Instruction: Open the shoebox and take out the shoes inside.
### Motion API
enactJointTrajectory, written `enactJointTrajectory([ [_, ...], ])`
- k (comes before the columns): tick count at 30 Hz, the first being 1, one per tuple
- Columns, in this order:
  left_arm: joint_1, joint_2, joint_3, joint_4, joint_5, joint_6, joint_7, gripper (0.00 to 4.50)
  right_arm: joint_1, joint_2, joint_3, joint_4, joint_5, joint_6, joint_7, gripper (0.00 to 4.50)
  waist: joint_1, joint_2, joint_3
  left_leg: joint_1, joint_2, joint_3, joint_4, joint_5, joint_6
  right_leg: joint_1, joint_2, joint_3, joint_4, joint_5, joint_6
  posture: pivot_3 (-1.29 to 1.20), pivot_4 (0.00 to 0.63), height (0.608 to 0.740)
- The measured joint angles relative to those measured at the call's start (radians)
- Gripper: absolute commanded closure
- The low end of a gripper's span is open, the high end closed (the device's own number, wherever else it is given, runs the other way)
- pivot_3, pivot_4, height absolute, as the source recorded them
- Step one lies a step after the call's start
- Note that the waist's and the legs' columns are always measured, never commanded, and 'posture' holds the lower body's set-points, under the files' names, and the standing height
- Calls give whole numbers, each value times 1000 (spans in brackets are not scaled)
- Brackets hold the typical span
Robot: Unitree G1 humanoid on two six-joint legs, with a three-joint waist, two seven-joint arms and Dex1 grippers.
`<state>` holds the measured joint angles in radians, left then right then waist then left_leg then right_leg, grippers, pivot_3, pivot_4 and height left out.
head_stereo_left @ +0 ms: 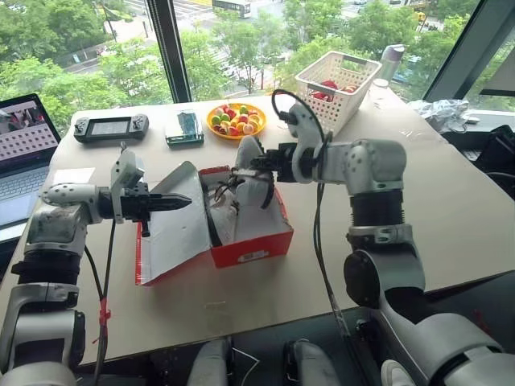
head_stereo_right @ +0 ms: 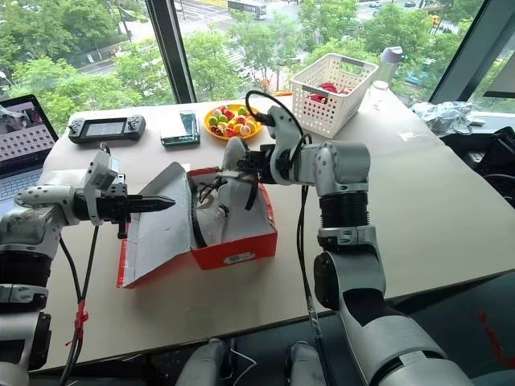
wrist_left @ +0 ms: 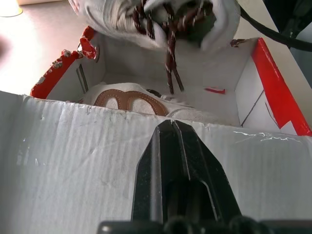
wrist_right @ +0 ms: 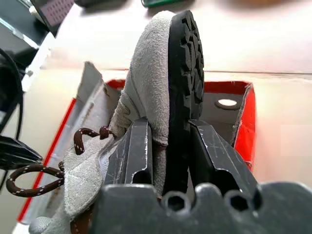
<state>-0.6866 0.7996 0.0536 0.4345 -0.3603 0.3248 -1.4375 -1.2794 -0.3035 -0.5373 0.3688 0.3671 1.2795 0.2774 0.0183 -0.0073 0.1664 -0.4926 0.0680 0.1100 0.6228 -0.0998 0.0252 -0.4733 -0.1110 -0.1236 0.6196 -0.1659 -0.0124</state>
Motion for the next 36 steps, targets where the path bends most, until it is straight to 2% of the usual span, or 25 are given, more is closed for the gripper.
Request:
enactJointTrajectory([
  [3, -1, 3, 1, 2, 3, 0, -3, 4500, 20, -71, -67, 29, 9, -51, -23, 3385, -7, -1, -1, 1, -1, 2, -7, -1, 1, 4, 0, 1, -11, 2, 3, 0, 150, 740],
  [7, -9, -3, -2, -2, 4, 2, -5, 4500, 193, -143, -47, 208, -32, -188, -23, 3385, -23, -2, -1, 4, -3, 3, -7, 0, 1, 8, -2, 1, -9, 3, 4, 0, 150, 740],
  [10, -11, -2, -2, -2, 4, 2, -5, 4500, 248, -145, -9, 309, -51, -236, -18, 3385, -39, 6, 6, 4, -3, 4, -8, 0, 2, 4, -1, 4, -5, 7, 11, 0, 150, 740],
  [12, -19, -3, -3, -3, 4, 3, -6, 4500, 249, -142, 13, 346, -50, -281, 11, 3385, -50, 7, 8, 4, -2, 3, -8, 6, 12, 3, 2, 4, -4, 7, 11, 0, 150, 740],
  [15, -23, -4, -3, -13, 3, 10, -6, 4500, 244, -134, 49, 418, -45, -386, 81, 3385, -62, 7, 8, 7, -1, 4, -10, 7, 12, 7, 7, 4, -4, 6, 10, 0, 150, 740],
  [18, -23, -10, -8, -46, 1, 26, -5, 4500, 234, -133, 128, 511, -88, -507, 125, 3385, -64, 6, 8, 11, -1, 3, -9, 6, 12, 11, 7, 4, -5, 6, 10, 0, 150, 740],
  [21, -26, -11, -10, -52, 1, 29, -4, 4500, 225, -173, 275, 561, -180, -601, 161, 3385, -62, 5, 8, 19, -1, 0, -9, 0, 2, 18, 3, 4, -8, 2, 4, 0, 150, 740],
  [25, -26, -10, -10, -52, 1, 31, -3, 4500, 229, -224, 419, 605, -296, -693, 169, 2283, -47, 5, 8, 18, -2, 0, -9, -1, 2, 17, -2, 2, -13, 2, 4, 0, 150, 740],
  [28, -26, -10, -9, -51, 1, 31, -3, 4500, 248, -281, 498, 640, -386, -739, 139, 1315, -33, 3, 6, 14, 0, 0, -14, -1, 3, 18, 0, 0, -30, 4, 7, 0, 150, 740],
  [31, -30, -13, -10, -51, 1, 33, -1, 4500, 265, -306, 543, 661, -442, -791, 95, 257, -34, 5, 4, 2, 3, 4, -20, -2, 3, 16, 3, 3, -38, 8, 11, 0, 150, 740],
  [32, -31, -18, -10, -51, 1, 34, 0, 4500, 263, -307, 557, 660, -456, -798, 83, 47, -35, 4, 4, 2, 2, 6, -20, -1, 3, 14, 2, 5, -37, 8, 11, 0, 150, 740],
  [36, -31, -20, -12, -51, 1, 49, 0, 4500, 261, -317, 570, 625, -482, -789, 63, 47, -30, 4, 4, 4, 0, 9, -18, -2, 3, 15, -1, 4, -37, 8, 12, 0, 150, 740],
])
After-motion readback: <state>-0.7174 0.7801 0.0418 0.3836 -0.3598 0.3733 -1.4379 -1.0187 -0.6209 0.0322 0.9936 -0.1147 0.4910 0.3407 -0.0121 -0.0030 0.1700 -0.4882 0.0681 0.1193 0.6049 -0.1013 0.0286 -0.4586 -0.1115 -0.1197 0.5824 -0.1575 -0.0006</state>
